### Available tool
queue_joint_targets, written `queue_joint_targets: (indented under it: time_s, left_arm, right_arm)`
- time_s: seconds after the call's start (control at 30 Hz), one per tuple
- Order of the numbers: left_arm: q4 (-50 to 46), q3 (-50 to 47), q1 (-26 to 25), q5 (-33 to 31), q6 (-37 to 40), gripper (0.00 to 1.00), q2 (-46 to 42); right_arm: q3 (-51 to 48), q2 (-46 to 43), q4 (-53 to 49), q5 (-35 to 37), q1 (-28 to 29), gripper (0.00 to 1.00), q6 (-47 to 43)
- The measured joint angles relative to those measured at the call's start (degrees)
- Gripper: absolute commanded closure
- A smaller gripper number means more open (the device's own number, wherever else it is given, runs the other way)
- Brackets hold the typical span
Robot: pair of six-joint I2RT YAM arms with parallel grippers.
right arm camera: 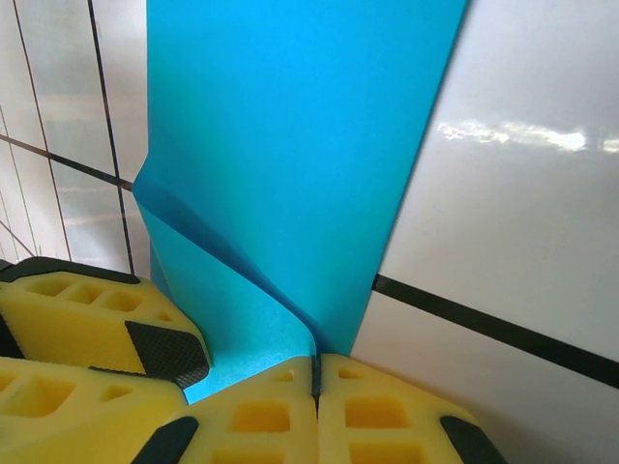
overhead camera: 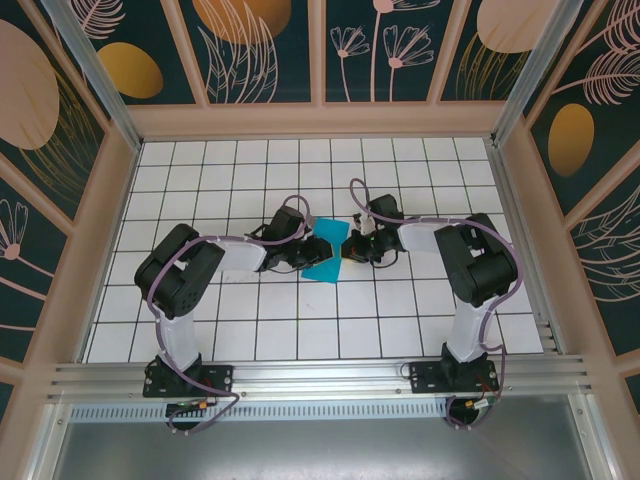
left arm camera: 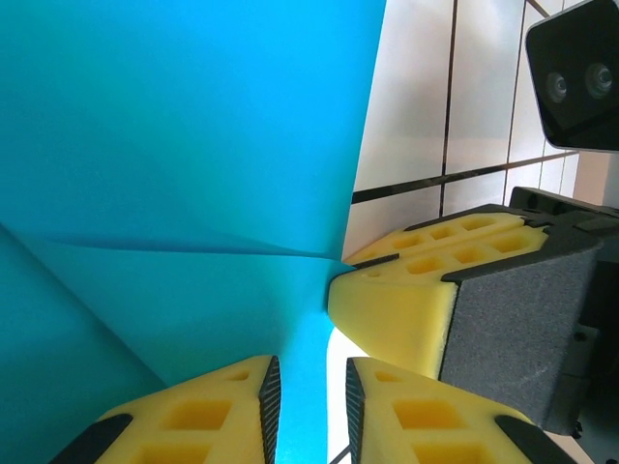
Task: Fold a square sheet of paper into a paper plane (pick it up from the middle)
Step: Fold the triangle a second time at the center of the table.
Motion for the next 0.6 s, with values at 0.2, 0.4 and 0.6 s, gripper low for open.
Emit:
queue_joint_targets:
  time_s: [0.2,0.4,0.6]
  left_arm:
    - [-0.46,0.0,0.02,-0.33,0.0,0.72,0.0]
    - [-0.68,0.0,0.02,-0.74,0.0,0.72,0.0]
    - [-1.2,0.0,0.0,-1.68,0.0,0.72,0.0]
  right_arm:
    - [0.66,0.63,-0.07,-0.39,0.0,0.9,-0.04]
    - [0.83,0.76,-0.09,-0.42,0.0,0.9,-0.24]
    - [1.36,1.16,-0.46,-0.44,0.04,0.87,-0.42]
